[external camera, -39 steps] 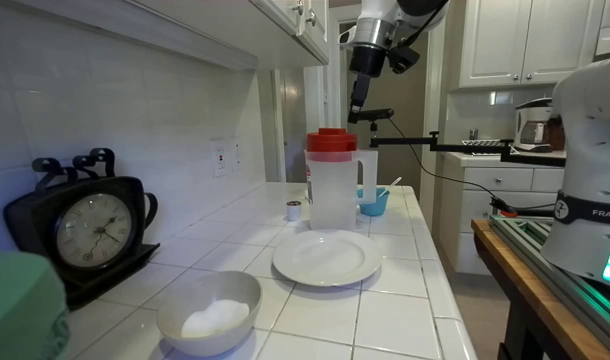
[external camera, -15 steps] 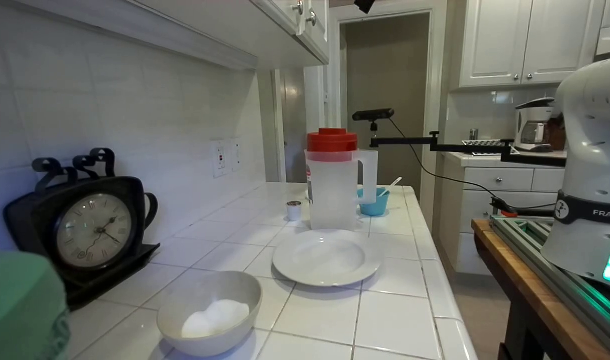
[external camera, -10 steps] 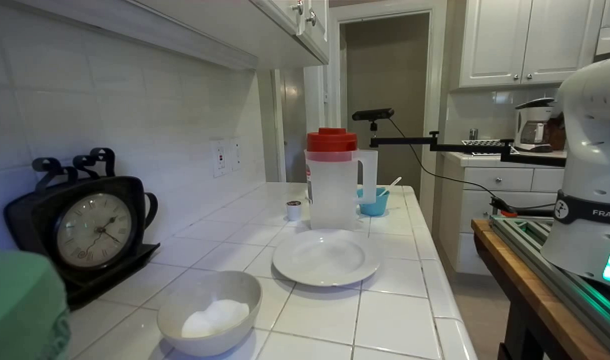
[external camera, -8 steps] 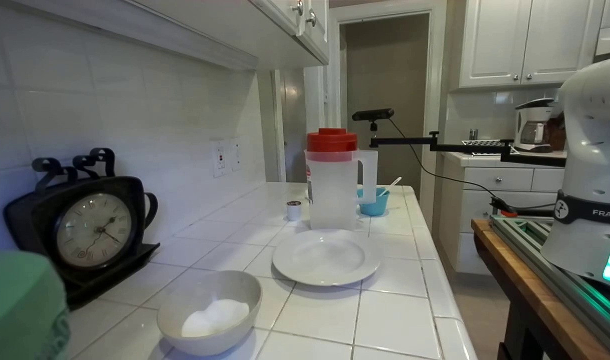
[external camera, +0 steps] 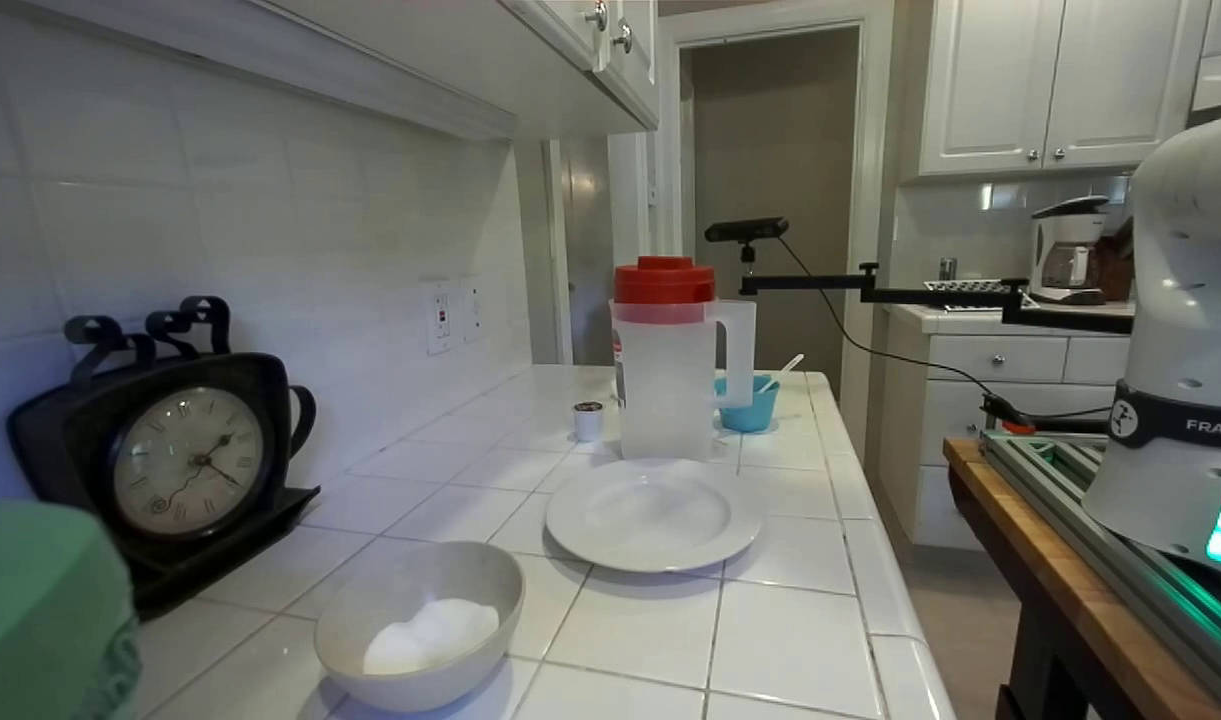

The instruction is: Open the cabinet door on the right

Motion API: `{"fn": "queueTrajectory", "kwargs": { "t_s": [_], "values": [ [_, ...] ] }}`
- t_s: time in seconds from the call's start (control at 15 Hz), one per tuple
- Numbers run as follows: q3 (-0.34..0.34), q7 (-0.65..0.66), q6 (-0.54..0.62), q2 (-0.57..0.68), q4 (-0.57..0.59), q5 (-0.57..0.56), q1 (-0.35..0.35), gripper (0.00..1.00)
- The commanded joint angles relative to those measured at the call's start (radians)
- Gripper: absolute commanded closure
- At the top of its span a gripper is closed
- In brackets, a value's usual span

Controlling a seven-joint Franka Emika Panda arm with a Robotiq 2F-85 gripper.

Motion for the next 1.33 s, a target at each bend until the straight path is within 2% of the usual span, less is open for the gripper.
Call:
{"fn": "queueTrajectory", "kwargs": {
  "t_s": [0.0,0.73,1.27],
  "values": [
    [-0.007,0.008,-0.005,0.003,0.003,-0.011,0.011,0.00],
    [0.026,0.052,-0.023,0.012,0.019,-0.033,-0.018,0.00],
    [0.086,0.244,-0.043,0.067,0.028,-0.122,-0.136,0.00]
  ]
}}
